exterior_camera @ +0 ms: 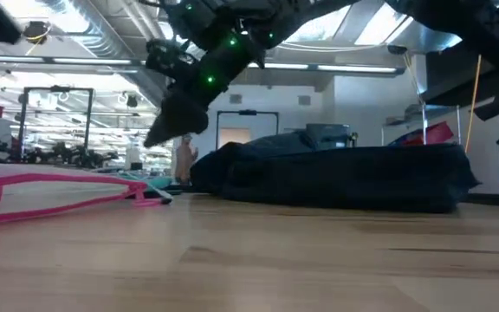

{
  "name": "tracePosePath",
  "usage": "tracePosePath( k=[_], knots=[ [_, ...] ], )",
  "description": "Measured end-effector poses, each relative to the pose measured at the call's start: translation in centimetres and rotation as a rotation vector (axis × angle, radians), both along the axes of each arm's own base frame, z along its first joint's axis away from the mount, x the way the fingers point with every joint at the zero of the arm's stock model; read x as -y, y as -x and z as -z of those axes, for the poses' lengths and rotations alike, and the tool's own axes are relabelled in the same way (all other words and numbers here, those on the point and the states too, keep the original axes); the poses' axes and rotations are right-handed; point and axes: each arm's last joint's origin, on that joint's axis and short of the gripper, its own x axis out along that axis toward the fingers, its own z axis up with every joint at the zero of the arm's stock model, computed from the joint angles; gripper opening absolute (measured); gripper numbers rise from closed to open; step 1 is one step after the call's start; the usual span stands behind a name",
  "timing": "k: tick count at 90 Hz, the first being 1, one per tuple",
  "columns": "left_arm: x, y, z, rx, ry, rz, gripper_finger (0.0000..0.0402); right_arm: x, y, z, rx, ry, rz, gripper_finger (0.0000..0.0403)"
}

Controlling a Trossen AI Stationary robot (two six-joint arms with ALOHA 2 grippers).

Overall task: Unpack backpack
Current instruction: Put the blue calculator into the zip bag

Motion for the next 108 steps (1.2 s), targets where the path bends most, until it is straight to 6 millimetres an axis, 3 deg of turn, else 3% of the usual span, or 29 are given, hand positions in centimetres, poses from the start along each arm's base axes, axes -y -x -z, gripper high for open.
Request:
tracePosePath(
  k=[17, 32, 38, 55, 69, 84, 92, 108],
  knots=[
    [-0.1, 3.2, 0.6, -0.007, 0.081, -0.098, 0.0045, 2.0, 0.7, 0.4, -0.079, 0.103, 0.103, 0.0196],
    [-0.6, 4.8, 1.1, 0.004, 0.108, -0.180, 0.0045, 1.4, 1.0, 2.1, -0.183, 0.266, -0.076, 0.0185],
    [-0.9, 5.0, 1.2, 0.004, 0.116, -0.217, 0.0045, 1.5, 0.9, 3.7, -0.220, 0.342, -0.101, 0.0184],
    [-1.3, 5.2, 1.9, 0.003, 0.123, -0.239, 0.0045, 1.7, 0.0, 3.7, -0.180, 0.569, -0.205, 0.0184],
    [-1.2, 5.0, 2.0, -0.002, 0.120, -0.220, 0.0045, 1.4, -0.5, 6.1, -0.201, 0.651, -0.363, 0.0184],
    [-1.3, 5.0, 2.0, 0.000, 0.116, -0.217, 0.0045, 1.4, -1.3, 6.2, -0.152, 0.780, -0.446, 0.0184],
    [-1.2, 5.0, 2.0, 0.002, 0.113, -0.214, 0.0045, 1.4, -1.7, 7.3, -0.140, 0.802, -0.448, 0.0184],
    [-1.2, 5.0, 2.0, 0.004, 0.112, -0.213, 0.0045, 1.1, -2.3, 7.0, -0.045, 0.830, -0.465, 0.0184]
  ],
)
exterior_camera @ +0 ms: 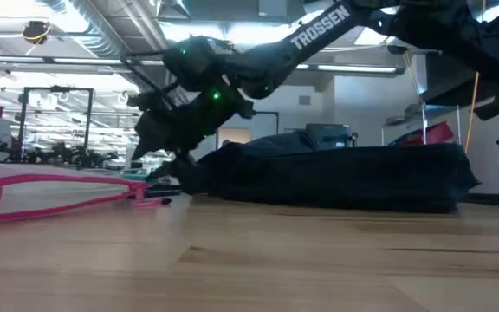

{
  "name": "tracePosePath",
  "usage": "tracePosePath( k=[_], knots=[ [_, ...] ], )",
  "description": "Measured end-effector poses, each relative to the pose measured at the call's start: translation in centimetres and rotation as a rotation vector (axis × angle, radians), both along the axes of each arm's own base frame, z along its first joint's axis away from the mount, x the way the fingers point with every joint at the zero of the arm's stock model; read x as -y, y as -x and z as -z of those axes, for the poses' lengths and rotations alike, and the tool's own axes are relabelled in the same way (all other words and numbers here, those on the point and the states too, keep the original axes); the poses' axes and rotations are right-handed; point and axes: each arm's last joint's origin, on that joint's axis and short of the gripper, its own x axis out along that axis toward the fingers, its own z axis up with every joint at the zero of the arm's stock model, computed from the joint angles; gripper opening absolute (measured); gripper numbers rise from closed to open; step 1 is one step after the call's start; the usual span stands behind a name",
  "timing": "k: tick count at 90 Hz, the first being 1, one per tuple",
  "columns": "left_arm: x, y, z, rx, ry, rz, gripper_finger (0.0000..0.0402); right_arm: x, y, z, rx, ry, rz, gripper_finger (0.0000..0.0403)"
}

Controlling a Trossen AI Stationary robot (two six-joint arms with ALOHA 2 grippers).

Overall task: Unpack backpack
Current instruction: Put the blue calculator into the zip bag

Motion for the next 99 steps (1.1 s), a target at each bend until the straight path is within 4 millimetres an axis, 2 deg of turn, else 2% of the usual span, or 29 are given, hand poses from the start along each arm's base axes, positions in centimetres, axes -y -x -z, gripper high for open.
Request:
tracePosePath(
  k=[45, 76, 89, 95, 99],
  knots=[
    [-0.2, -0.5, -0.1, 0.028, -0.041, 0.025, 0.0045, -0.4, -0.3, -0.1, 0.065, -0.098, -0.080, 0.0184],
    [-0.6, -1.0, -0.2, 0.008, -0.080, 0.031, 0.0045, 0.7, -0.2, -0.1, 0.092, -0.184, -0.022, 0.0179],
    [-2.8, -1.6, -0.9, 0.013, -0.153, -0.120, 0.0045, 0.6, -0.3, -0.2, 0.118, -0.205, 0.021, 0.0166],
    [-4.2, -2.0, -1.2, -0.041, -0.133, -0.281, 0.0045, 0.4, -0.6, -0.7, 0.185, -0.224, 0.058, 0.0162],
    [-5.6, -2.3, -1.1, -0.116, -0.120, -0.309, 0.0044, 0.1, -0.7, -1.0, 0.223, -0.240, 0.070, 0.0162]
  ],
)
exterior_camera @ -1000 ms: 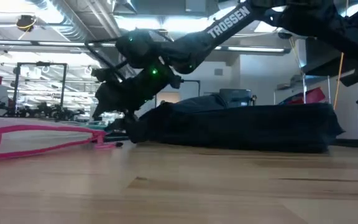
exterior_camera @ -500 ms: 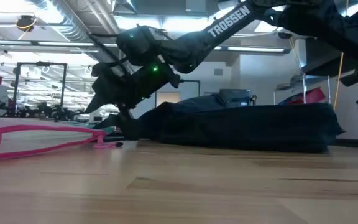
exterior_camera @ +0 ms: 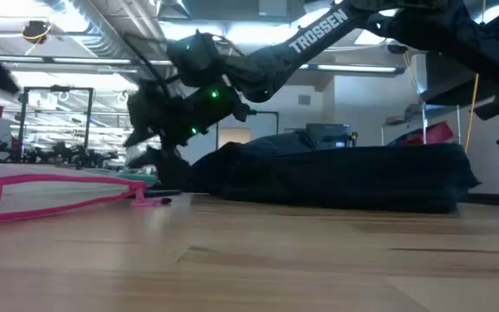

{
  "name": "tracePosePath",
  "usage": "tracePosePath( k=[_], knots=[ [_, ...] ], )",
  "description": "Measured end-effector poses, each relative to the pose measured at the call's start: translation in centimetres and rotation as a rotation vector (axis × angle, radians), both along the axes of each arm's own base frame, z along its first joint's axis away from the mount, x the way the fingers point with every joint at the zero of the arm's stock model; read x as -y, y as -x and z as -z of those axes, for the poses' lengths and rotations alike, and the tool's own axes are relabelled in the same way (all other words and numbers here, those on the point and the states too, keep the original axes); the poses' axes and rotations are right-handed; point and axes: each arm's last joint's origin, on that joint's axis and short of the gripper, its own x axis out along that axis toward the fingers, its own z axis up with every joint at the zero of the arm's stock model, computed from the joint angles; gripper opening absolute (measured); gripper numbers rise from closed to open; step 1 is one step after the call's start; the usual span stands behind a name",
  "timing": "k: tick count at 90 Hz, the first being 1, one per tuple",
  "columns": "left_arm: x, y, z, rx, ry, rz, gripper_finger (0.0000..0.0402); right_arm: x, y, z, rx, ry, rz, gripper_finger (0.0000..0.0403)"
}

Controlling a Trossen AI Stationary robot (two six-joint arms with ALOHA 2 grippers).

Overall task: Unpack backpack
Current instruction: Put the blue calculator into the zip bag

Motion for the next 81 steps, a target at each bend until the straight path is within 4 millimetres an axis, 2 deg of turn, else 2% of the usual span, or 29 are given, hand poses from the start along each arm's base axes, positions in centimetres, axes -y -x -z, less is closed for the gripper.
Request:
tracePosePath(
  k=[8, 15, 33, 43, 58, 81],
  knots=[
    [-3.4, -0.4, -1.0, -0.065, 0.032, -0.071, 0.0039, -0.1, -0.1, -0.4, 0.015, -0.033, 0.018, 0.0161],
    [-5.8, -0.1, -1.3, -0.107, -0.007, -0.129, 0.0031, -0.3, -0.1, -0.2, -0.003, -0.059, 0.022, 0.0161],
    [-11.6, 0.1, -3.5, -0.020, 0.031, -0.255, 0.0014, -0.5, 0.0, -0.1, -0.004, -0.130, 0.056, 0.0161],
    [-14.3, 0.1, -3.6, -0.018, 0.065, -0.310, 0.0010, -0.6, 0.2, 0.3, -0.046, -0.152, 0.026, 0.0161],
    [-17.2, -1.2, -1.7, -0.088, 0.115, -0.304, 0.0009, -0.9, 0.4, 0.7, -0.097, -0.163, 0.012, 0.0161],
    [-22.5, -0.7, 1.5, -0.166, 0.143, -0.495, 0.0009, -1.0, 0.5, 0.9, -0.112, -0.196, 0.017, 0.0161]
  ],
)
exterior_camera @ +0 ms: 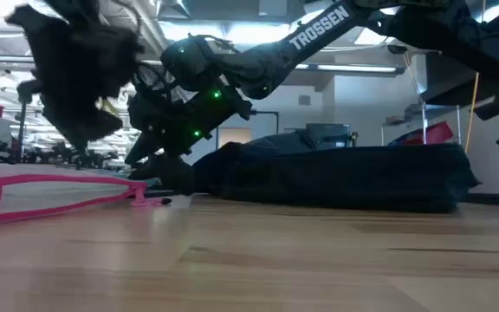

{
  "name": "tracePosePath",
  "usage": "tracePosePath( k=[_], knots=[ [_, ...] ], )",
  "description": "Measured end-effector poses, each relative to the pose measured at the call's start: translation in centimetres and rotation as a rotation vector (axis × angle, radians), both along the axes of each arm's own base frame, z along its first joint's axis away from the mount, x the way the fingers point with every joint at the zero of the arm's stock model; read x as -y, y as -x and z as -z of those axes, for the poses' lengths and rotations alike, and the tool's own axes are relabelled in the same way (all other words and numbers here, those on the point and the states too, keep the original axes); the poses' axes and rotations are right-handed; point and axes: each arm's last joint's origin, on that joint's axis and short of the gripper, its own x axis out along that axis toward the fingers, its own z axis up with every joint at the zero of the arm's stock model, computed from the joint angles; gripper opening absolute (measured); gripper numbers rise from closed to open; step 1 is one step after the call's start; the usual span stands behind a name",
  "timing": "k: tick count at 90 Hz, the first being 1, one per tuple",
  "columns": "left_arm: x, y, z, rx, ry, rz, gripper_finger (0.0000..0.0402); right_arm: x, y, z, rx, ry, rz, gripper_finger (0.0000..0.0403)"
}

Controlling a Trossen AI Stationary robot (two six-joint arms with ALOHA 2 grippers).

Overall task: Unpack backpack
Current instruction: Put the blue calculator into the zip bag

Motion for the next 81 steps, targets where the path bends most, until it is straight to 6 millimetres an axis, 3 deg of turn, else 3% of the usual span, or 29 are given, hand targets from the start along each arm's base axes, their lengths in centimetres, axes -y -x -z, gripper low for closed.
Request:
tracePosePath(
  k=[24, 36, 53, 64, 81],
  knots=[
    [-3.5, -0.6, 1.2, 0.050, 0.058, -0.008, 0.0009, 0.3, 0.1, 0.1, 0.011, -0.101, 0.058, 0.0161],
    [-4.2, -0.5, 1.0, 0.016, 0.048, 0.016, 0.0009, 0.6, 0.1, 0.1, 0.012, -0.112, 0.073, 0.0161],
    [-4.3, 0.4, -0.6, 0.019, -0.029, -0.012, 0.0005, 0.8, 0.1, 0.0, 0.033, -0.193, 0.124, 0.0161],
    [-5.5, 1.3, -0.2, -0.046, 0.011, -0.078, 0.0001, 1.3, 0.2, 0.0, 0.031, -0.192, 0.135, 0.0161],
    [-7.6, 1.7, 0.0, -0.009, 0.088, -0.122, 0.0001, 1.7, 0.4, 0.3, 0.009, -0.232, 0.184, 0.0161]
  ],
)
